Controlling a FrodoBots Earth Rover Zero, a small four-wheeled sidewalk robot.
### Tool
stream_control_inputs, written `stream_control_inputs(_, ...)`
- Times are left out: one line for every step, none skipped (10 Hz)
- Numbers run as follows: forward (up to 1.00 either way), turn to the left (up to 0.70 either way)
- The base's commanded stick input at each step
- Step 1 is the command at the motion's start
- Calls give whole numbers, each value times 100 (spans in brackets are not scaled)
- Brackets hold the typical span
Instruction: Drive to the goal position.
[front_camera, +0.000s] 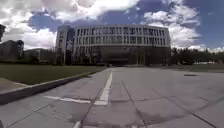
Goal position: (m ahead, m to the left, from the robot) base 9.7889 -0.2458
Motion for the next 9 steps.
stream_control_inputs(70, 0)
stream_control_inputs(70, 0)
stream_control_inputs(70, 0)
stream_control_inputs(70, 0)
stream_control_inputs(70, 0)
stream_control_inputs(70, 0)
stream_control_inputs(70, 0)
stream_control_inputs(70, 0)
stream_control_inputs(70, 0)
